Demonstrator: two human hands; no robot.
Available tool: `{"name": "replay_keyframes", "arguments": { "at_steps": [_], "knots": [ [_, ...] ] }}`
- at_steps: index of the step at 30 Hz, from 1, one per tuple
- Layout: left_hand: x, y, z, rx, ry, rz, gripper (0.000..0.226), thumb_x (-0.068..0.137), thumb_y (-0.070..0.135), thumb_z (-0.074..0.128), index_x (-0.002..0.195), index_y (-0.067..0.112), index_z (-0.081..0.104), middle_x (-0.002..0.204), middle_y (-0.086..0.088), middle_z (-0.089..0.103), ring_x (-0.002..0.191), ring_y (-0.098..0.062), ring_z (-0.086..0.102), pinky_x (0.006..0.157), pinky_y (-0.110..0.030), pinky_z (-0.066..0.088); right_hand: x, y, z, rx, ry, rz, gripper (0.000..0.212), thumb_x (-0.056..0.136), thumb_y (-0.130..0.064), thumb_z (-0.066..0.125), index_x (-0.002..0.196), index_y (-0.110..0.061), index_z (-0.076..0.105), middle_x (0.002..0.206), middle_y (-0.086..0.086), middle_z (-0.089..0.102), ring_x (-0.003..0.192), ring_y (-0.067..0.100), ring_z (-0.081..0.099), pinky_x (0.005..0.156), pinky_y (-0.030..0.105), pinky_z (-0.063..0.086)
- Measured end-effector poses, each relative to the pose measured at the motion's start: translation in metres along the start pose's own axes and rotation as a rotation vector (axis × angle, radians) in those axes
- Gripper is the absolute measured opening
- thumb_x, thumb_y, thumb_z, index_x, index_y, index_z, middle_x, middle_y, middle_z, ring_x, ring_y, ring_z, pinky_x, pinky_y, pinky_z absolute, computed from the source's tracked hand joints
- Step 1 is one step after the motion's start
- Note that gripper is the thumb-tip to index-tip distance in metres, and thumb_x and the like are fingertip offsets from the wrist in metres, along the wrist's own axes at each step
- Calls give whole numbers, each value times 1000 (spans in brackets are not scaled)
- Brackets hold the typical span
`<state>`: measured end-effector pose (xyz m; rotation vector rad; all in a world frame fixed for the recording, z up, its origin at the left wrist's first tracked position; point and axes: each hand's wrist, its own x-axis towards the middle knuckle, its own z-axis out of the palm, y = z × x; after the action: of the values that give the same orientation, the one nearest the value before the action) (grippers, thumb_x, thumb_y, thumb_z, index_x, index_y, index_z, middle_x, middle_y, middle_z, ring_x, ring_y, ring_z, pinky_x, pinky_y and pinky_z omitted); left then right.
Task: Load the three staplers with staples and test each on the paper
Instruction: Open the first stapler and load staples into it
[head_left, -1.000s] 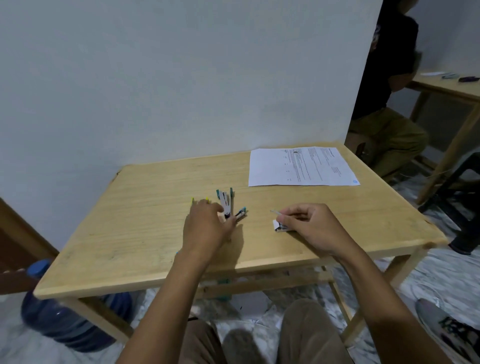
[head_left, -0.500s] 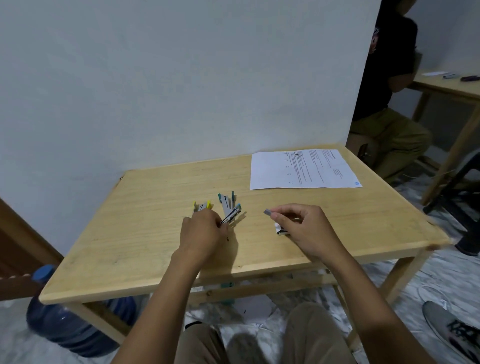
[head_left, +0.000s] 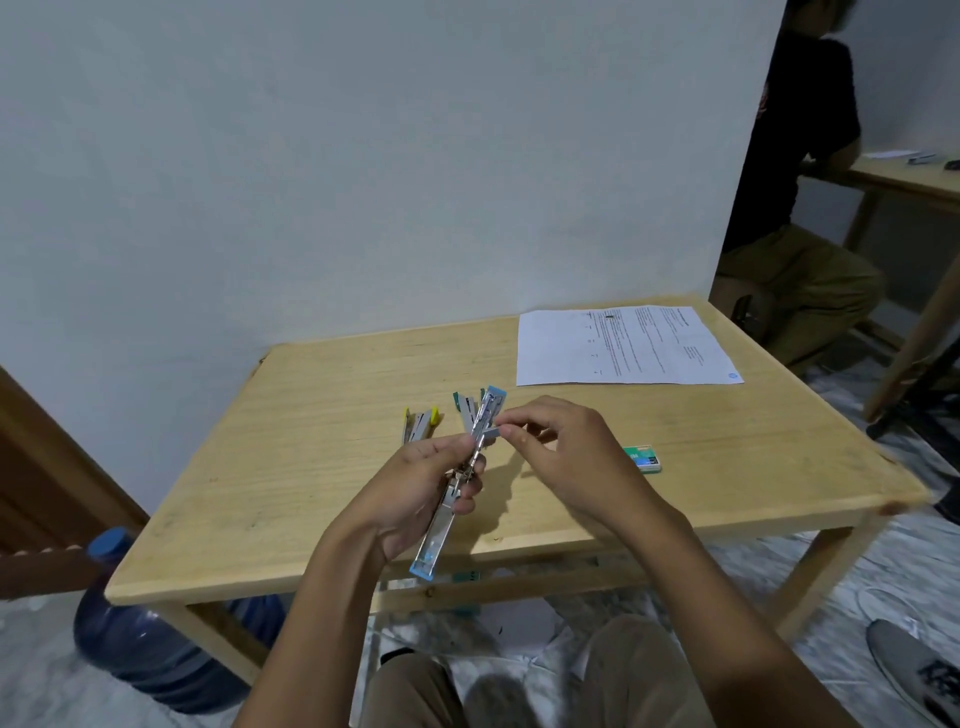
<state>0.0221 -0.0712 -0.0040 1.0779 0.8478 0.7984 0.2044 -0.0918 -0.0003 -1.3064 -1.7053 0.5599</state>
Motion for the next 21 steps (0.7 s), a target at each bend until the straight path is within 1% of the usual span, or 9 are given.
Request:
{"name": "replay_keyframes", "arguments": {
  "at_steps": [2,4,6,11,17,19,21],
  "knots": [
    [0,-3,0,-22,-19,5,30,100,14,47,116,-5,64,74,-8,52,54,-14,43,47,-23,35,1,0,0,-110,-23,-13,17,93,-28,65,106,-26,75,97,-13,68,85,8,62,80,31,53],
    [1,-5,0,-22,-29,16,25,99,12,48,109,-4,64,77,-9,52,54,-14,44,47,-23,36,0,-2,-2,-200,-44,-22,17,94,-31,63,107,-28,74,96,-16,65,81,7,59,77,32,51],
    [2,-7,0,-15,-38,26,23,99,12,48,108,-4,63,77,-9,53,55,-15,44,48,-24,37,0,-4,-3,-262,-62,-31,17,95,-32,62,107,-30,73,95,-16,64,81,7,58,75,32,51],
    [6,-11,-1,-36,-55,16,28,100,10,48,118,-8,60,79,-9,54,58,-15,46,49,-24,39,1,-5,-5,-306,-72,-35,18,95,-33,61,108,-31,73,100,-14,66,82,8,59,76,33,51],
    [11,-16,-1,-78,-63,-12,27,99,9,48,116,-4,63,78,-10,54,59,-16,46,47,-23,39,4,-5,-6,-328,-102,-17,18,96,-34,58,108,-34,72,104,-15,66,86,7,59,78,33,50],
    [13,-19,-2,-88,-64,-18,28,99,8,47,118,-6,62,78,-10,53,58,-16,47,47,-23,39,5,-4,-5,-387,-120,-16,19,97,-35,56,110,-36,70,107,-15,64,89,7,58,75,31,47],
    [14,-22,-2,-102,-78,-29,27,98,7,47,117,-5,62,78,-10,53,59,-16,47,48,-23,39,5,-5,-4,-453,-134,-26,22,98,-36,55,114,-35,69,111,-14,64,93,8,58,71,28,40]
  ]
}}
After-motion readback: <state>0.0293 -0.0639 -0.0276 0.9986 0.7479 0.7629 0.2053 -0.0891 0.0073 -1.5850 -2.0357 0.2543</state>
